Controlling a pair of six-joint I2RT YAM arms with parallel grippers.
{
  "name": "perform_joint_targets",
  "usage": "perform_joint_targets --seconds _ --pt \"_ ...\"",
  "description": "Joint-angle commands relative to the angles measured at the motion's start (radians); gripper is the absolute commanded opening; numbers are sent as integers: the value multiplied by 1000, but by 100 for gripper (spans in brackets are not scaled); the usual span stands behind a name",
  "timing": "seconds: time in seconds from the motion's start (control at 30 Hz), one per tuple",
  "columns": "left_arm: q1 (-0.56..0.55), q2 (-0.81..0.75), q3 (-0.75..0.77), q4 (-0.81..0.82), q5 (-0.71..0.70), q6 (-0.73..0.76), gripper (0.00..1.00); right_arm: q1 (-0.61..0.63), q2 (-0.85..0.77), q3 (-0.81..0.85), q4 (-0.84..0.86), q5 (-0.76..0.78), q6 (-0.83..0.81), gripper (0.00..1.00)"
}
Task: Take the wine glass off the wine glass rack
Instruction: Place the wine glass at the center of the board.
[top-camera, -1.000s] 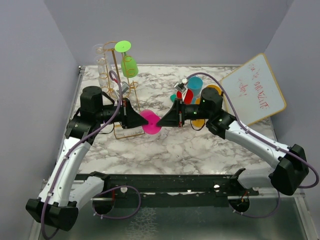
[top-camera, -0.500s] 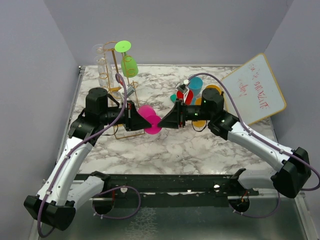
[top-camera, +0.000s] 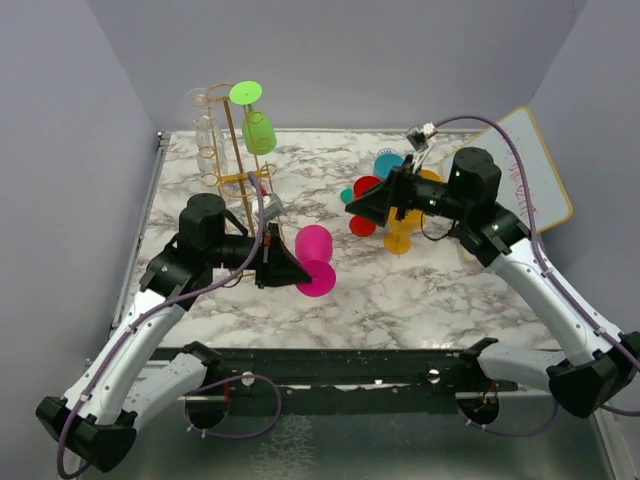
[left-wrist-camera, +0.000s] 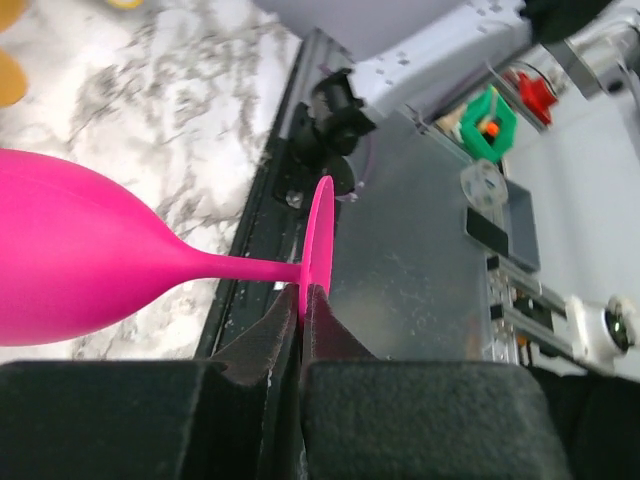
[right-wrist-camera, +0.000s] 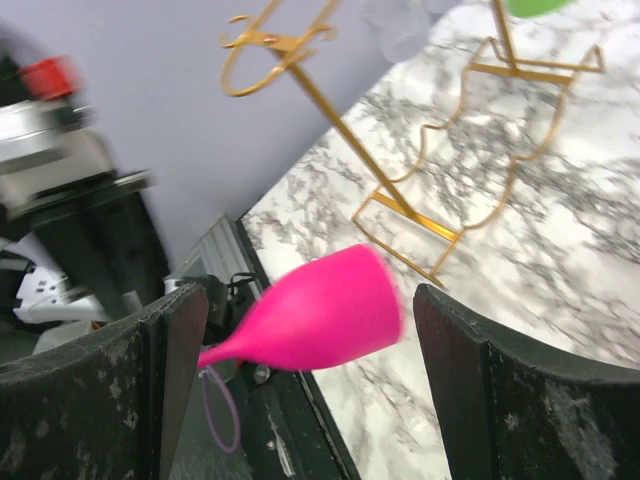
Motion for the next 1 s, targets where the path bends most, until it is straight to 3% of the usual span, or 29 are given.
perform_joint_targets --seconds 0.0,0.1,0.27,0.57,0.8,0.97 --pt "-79 -45 -2 150 89 64 0 -128 85 -42 -4 -224 80 90" --pt "-129 -10 11 151 98 132 0 -131 112 -95 133 -401 146 90" --pt "-212 -38 -25 185 45 274 0 -131 82 -193 332 -498 243 90" --pt "-279 -41 -83 251 52 399 0 -131 84 -219 414 -629 300 89" --pt "-288 -48 -122 269 69 449 0 -141 97 -246 535 -657 422 67" --pt "-288 -99 -149 270 38 490 0 -148 103 -260 589 -693 481 58"
